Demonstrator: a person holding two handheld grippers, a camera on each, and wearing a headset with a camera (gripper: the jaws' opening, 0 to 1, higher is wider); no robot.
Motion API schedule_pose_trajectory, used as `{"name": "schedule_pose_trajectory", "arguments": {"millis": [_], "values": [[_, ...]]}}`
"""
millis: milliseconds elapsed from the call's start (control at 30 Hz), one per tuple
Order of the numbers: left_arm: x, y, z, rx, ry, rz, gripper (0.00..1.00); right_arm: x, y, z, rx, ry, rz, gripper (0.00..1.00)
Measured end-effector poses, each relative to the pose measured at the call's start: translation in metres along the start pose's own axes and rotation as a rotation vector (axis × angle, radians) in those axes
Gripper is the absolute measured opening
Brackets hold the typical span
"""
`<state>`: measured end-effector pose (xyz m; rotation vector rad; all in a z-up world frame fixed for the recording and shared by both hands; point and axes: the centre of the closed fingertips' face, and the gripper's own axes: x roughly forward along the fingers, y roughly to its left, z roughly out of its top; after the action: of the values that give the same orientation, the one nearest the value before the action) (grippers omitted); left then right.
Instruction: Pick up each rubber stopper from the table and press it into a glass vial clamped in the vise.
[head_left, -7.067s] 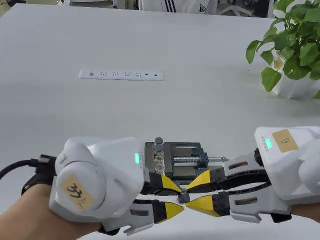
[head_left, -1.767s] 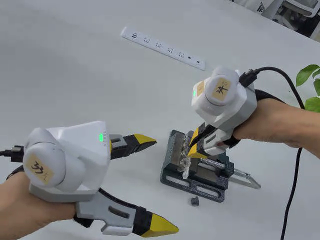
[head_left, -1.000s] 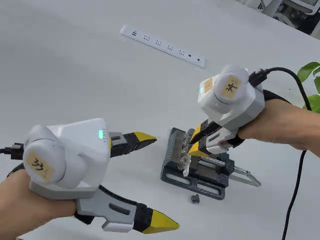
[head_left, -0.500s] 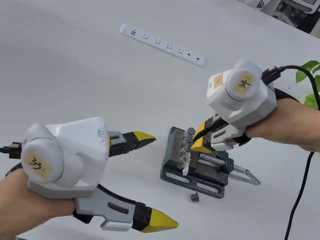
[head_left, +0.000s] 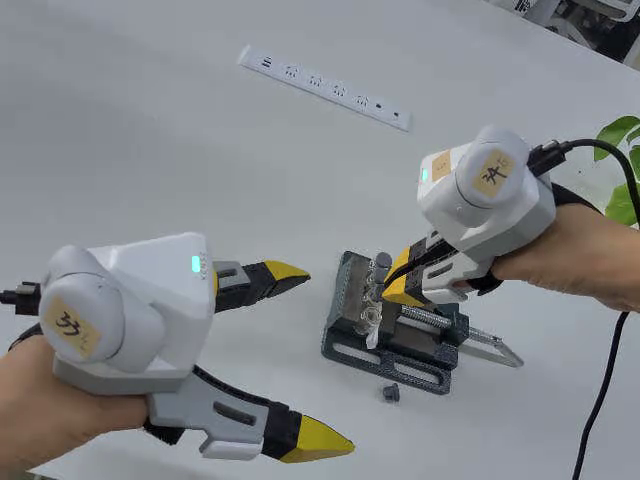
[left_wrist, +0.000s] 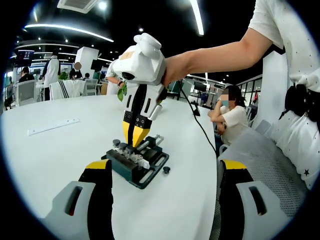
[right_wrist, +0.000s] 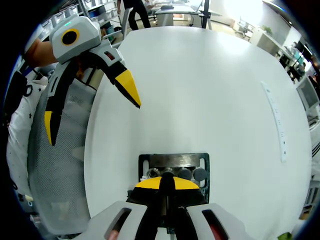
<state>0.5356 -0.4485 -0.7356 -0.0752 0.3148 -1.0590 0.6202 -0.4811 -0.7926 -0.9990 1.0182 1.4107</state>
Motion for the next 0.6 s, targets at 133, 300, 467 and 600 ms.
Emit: {"name": "schedule_pose_trajectory", "arguments": {"millis": [133,300,467,600], "values": [[0.0009,-0.0003,0.0,-0.004,-0.003,-0.002,0.87,0.0012,-0.0002,-0.0006,-0.001,-0.001,0.001,0.02],[0.001,-0.0003,-0.0007,-0.009,-0.003,-0.004,0.87,0.0038,-0.001,-0.0019,-0.001,0.004,0.003,0.02],[0.001,-0.0001,-0.0002,-0.011,-0.005,-0.001,0.86,0.004,-0.0026,-0.0023,0.0,0.009,0.001,0.01],[0.0018,0.0004,-0.0001,-0.012,-0.006,-0.001,0.86,0.0044,-0.0032,-0.0027,-0.015,0.022,-0.001,0.01]]}}
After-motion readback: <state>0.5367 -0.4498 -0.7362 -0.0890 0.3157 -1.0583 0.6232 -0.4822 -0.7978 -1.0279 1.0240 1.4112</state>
